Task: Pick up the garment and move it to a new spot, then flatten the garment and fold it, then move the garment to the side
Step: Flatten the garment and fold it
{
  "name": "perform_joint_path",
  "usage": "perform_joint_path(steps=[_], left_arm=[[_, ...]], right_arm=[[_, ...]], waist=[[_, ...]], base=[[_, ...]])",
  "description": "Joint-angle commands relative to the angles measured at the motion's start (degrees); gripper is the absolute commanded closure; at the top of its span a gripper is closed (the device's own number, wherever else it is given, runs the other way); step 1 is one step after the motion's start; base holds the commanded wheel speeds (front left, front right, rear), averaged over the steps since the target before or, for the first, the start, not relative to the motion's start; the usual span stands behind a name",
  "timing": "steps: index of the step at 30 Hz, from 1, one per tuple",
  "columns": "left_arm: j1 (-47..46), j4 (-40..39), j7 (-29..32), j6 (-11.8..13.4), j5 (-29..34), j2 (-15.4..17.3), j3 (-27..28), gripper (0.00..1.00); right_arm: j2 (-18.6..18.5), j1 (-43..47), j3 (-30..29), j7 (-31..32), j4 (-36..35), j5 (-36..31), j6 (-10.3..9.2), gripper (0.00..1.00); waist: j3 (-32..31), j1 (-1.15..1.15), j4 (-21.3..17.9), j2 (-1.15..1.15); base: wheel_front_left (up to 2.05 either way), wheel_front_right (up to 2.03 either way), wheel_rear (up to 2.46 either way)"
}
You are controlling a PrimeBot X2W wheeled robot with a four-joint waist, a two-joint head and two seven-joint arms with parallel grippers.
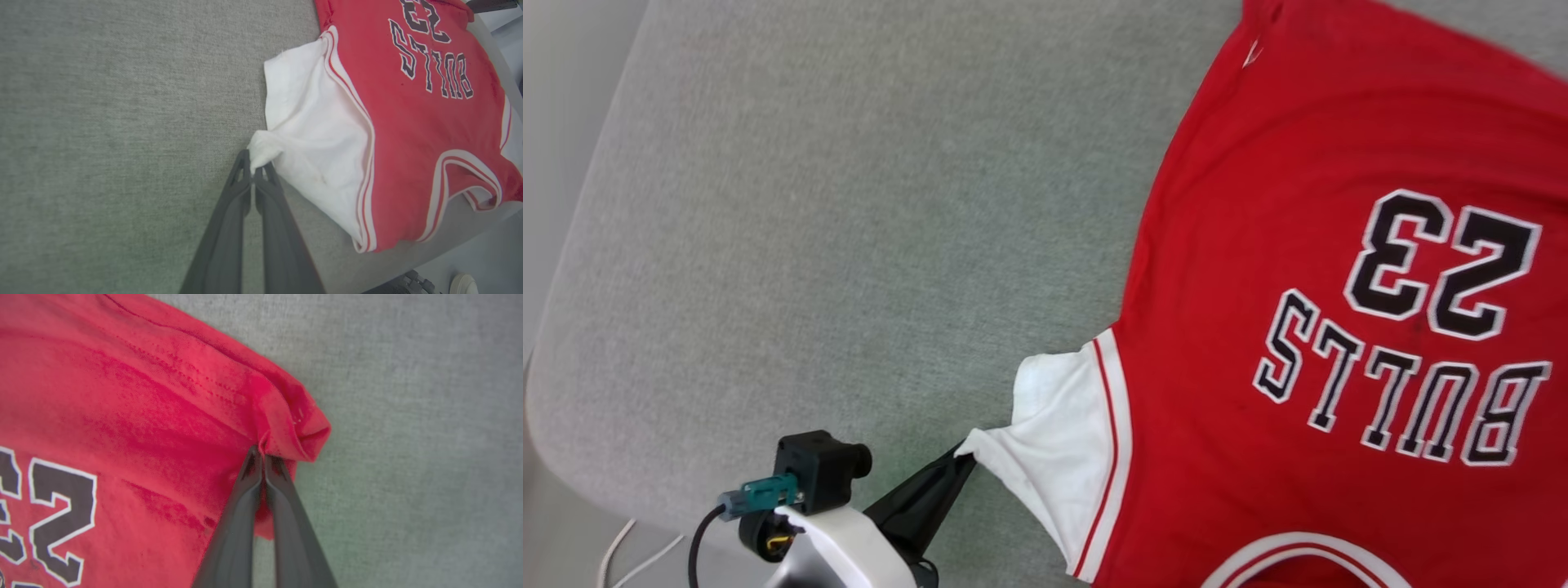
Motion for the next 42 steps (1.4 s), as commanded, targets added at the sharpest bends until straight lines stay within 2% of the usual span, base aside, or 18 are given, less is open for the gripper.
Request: perform_joint_path(steps=[1, 5, 13, 19, 24, 33, 42], left_arm=[[0.9, -0.2, -0.1, 0.6, -0.2, 0.7, 0.5, 1.00], [2.8, -0.5, -0.1, 1.9, -0.9, 1.6, 1.2, 1.00], [6.8, -0.4, -0.8, 4.1, -2.4, 3.3, 2.9, 1.00], [9.8, -1.5, -1.8, 6.0, -3.5, 4.4, 4.5, 1.00], [10.9, -1.5, -2.8, 6.9, -4.0, 4.5, 5.6, 1.00], [10.8, -1.3, -4.5, 7.4, -4.8, 2.7, 6.2, 1.00], [10.7, -0.9, -5.0, 7.2, -4.7, 2.1, 5.7, 1.00]], right_arm=[[1.0, 3.3, 0.4, -0.2, 0.5, 0.9, -0.03, 1.00], [0.6, 9.1, 2.2, -1.6, -0.9, 3.6, -0.03, 1.00], [2.6, 23.0, 4.2, -8.4, -5.0, 11.1, -0.04, 1.00], [3.0, 32.4, 5.8, -12.1, -8.4, 14.9, -0.03, 1.00], [3.5, 39.6, 6.2, -14.9, -11.9, 16.6, -0.03, 1.00], [6.9, 51.5, 5.5, -18.7, -15.9, 16.8, -0.03, 1.00], [7.5, 53.8, 5.9, -20.6, -15.1, 17.2, -0.03, 1.00]], waist=[[-4.5, 0.00, -3.9, 0.00], [-8.7, 0.00, -7.1, 0.00], [-16.6, 0.00, -13.1, 0.00], [-20.0, 0.00, -16.7, 0.00], [-22.3, 0.00, -18.6, 0.00], [-24.0, 0.00, -20.1, 0.00], [-24.3, 0.00, -20.7, 0.00]], base=[[0.00, 0.00, 0.00], [0.00, 0.00, 0.00], [0.00, 0.00, 0.00], [0.00, 0.00, 0.00], [0.00, 0.00, 0.00], [0.00, 0.00, 0.00], [0.00, 0.00, 0.00]])
